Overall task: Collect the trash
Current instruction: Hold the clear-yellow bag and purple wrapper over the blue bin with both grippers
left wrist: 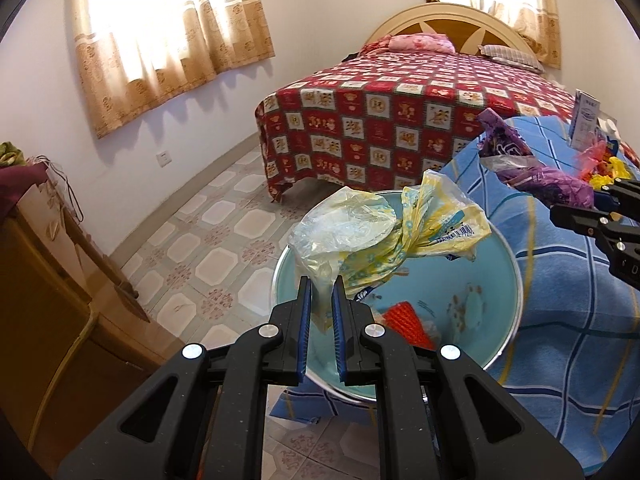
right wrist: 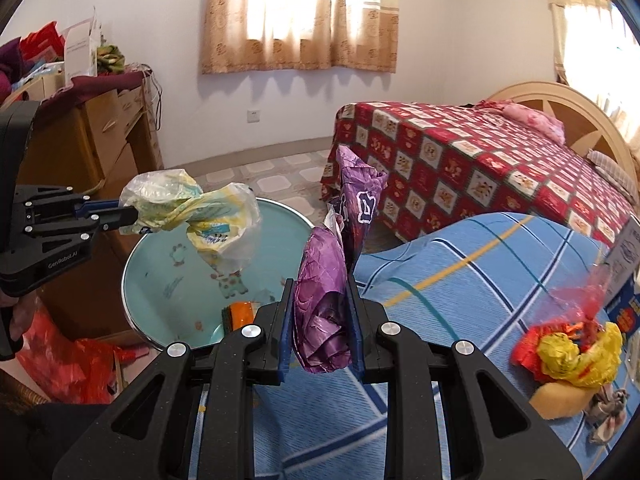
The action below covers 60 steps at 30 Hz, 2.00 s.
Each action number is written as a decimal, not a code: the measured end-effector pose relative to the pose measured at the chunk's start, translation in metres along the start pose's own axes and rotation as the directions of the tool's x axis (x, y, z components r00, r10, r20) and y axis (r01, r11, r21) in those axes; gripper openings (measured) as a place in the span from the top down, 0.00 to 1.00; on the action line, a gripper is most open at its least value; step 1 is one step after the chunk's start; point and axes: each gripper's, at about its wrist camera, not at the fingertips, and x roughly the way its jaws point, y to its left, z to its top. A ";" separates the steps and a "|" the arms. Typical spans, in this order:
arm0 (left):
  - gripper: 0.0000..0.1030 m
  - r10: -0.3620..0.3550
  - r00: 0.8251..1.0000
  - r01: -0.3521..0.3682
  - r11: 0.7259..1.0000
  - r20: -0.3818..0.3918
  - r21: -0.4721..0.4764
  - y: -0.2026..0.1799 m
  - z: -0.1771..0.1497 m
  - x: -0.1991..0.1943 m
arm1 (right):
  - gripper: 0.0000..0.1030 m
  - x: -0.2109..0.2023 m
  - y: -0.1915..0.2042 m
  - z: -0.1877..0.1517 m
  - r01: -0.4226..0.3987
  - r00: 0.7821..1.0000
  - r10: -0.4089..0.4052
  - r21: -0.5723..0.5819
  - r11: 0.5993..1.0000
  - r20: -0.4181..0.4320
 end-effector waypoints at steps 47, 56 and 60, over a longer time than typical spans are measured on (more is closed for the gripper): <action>0.90 -0.008 1.000 0.008 1.000 -0.009 -0.028 0.013 -0.010 -0.005 | 0.77 0.029 0.046 0.018 -0.062 0.998 0.061 -0.074 0.995 -0.020; 0.90 -0.009 1.000 0.009 1.000 -0.009 -0.028 0.013 -0.010 -0.005 | 0.76 0.027 0.048 0.017 -0.062 0.998 0.060 -0.073 0.995 -0.020; 0.90 -0.009 1.000 0.009 1.000 -0.010 -0.028 0.014 -0.009 -0.004 | 0.76 0.027 0.048 0.017 -0.062 0.998 0.060 -0.076 0.995 -0.020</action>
